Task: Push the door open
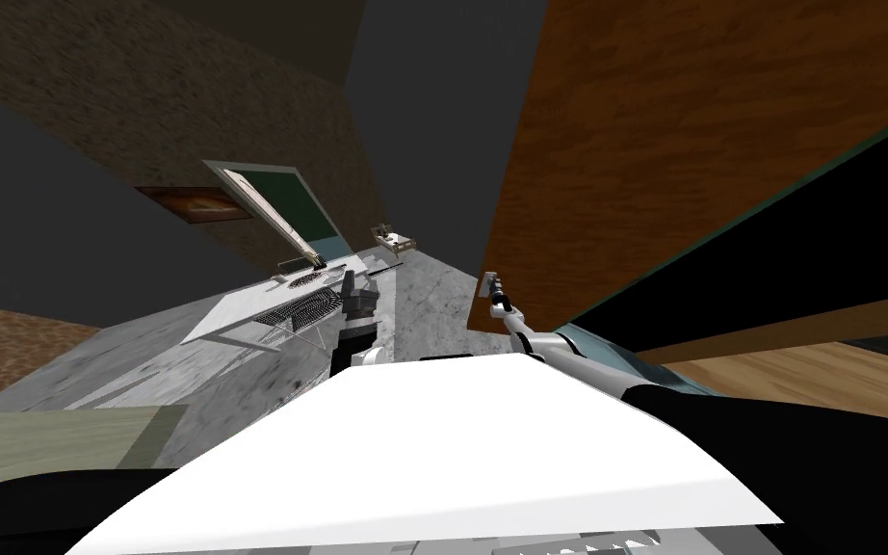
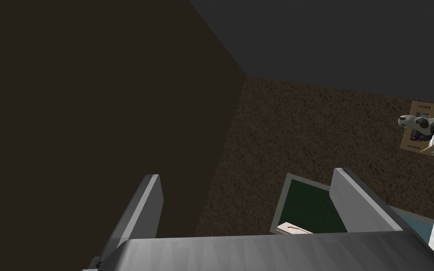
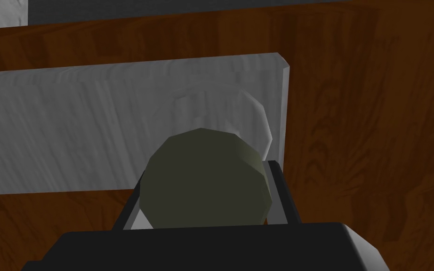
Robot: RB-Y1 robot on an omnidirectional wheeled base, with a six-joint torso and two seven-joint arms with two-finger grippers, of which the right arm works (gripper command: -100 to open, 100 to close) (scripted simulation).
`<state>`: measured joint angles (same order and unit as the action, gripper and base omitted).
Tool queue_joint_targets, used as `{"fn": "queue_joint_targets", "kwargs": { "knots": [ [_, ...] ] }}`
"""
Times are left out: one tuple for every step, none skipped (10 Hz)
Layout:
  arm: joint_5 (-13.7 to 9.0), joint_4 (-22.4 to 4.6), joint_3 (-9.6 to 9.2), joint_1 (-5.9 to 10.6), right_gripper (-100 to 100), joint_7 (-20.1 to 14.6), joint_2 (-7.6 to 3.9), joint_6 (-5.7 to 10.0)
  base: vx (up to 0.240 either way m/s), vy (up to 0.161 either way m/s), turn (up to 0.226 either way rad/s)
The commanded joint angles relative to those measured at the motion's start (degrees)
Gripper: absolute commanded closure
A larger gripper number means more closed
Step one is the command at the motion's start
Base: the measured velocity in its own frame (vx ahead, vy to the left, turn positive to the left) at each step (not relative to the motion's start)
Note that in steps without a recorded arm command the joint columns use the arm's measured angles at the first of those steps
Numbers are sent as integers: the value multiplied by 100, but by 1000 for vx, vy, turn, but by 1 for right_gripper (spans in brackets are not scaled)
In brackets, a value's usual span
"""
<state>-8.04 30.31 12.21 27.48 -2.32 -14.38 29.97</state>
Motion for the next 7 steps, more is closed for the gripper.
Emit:
{"fn": "queue_joint_targets", "kwargs": {
  "knots": [
    [-32,44,89,-12,100,44,-34,-28,165,102,-62],
    [-45,39,124,-18,100,58,-50,-27,161,71,-49],
    [-59,34,163,-24,100,74,-66,-25,154,82,-40],
    [-72,29,198,-29,100,88,-82,-23,146,111,-50],
    [-67,97,189,-80,100,85,-89,-79,64,42,-51],
    [-108,88,288,-98,100,118,-144,-70,118,47,-62],
    [-116,84,307,-102,100,126,-152,-68,174,67,-60]
  ]
}}
